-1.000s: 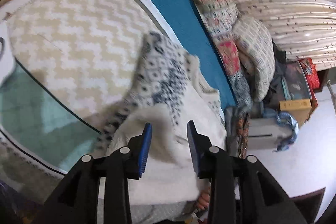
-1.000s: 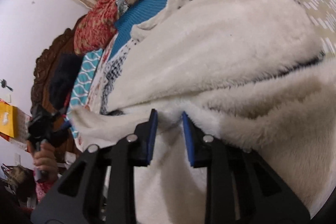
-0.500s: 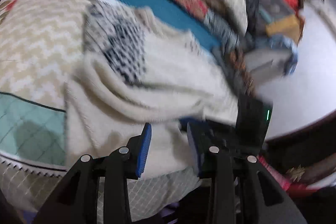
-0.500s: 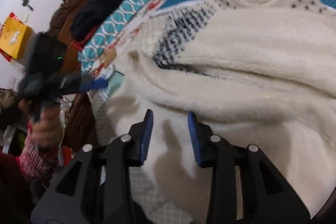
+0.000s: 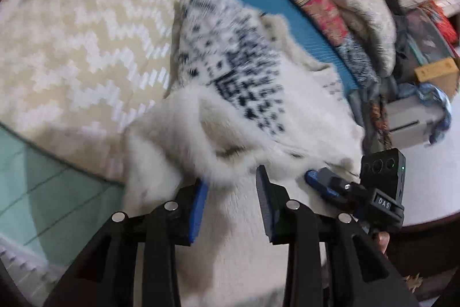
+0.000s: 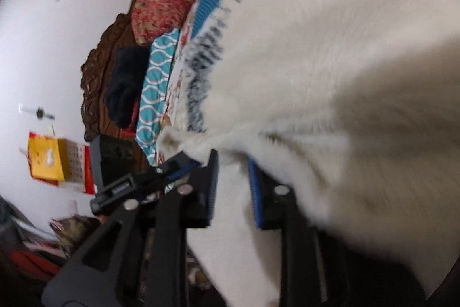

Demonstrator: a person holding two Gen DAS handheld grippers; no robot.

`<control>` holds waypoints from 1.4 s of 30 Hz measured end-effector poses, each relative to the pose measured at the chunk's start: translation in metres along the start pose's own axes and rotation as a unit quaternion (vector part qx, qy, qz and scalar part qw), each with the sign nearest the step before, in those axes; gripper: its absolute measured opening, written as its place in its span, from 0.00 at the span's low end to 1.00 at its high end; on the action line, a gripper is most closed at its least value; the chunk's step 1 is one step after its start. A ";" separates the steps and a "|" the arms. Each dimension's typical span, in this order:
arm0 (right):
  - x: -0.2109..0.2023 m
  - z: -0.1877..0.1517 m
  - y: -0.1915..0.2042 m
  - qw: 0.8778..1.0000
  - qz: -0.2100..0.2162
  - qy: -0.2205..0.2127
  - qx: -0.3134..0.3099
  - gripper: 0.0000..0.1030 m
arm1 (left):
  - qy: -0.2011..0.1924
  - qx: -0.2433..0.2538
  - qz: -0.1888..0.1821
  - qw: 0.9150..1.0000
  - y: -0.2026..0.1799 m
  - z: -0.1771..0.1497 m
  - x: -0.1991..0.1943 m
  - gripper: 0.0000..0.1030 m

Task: Fold large clothes
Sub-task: 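Lay the folded hem down and open both grippers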

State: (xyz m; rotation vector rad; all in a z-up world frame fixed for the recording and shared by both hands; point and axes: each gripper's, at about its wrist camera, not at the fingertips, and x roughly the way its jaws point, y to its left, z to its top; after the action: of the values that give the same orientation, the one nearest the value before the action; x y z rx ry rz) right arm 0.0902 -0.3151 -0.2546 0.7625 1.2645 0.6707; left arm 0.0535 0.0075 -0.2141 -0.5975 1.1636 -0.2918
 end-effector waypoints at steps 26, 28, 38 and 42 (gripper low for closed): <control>-0.209 -0.159 -0.031 0.960 -0.233 -0.155 0.030 0.08 | 0.023 -0.072 0.065 0.995 0.035 -0.073 -0.057 0.90; -0.206 -0.167 -0.033 0.958 -0.244 -0.145 0.030 0.08 | 0.026 -0.067 0.069 0.995 0.036 -0.076 -0.061 0.90; -0.222 -0.166 -0.037 0.942 -0.274 -0.193 0.013 0.41 | 0.021 -0.029 0.101 0.994 0.029 -0.071 -0.056 0.88; -0.234 -0.146 -0.004 0.934 -0.287 -0.208 -0.054 0.41 | -0.036 0.017 0.063 0.997 0.000 -0.066 -0.096 0.88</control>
State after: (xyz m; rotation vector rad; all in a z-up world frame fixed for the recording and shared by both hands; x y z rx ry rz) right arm -0.0954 -0.4855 -0.1423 0.3798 0.9762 0.0873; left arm -0.0441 0.0373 -0.1578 -0.4981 1.1198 -0.1812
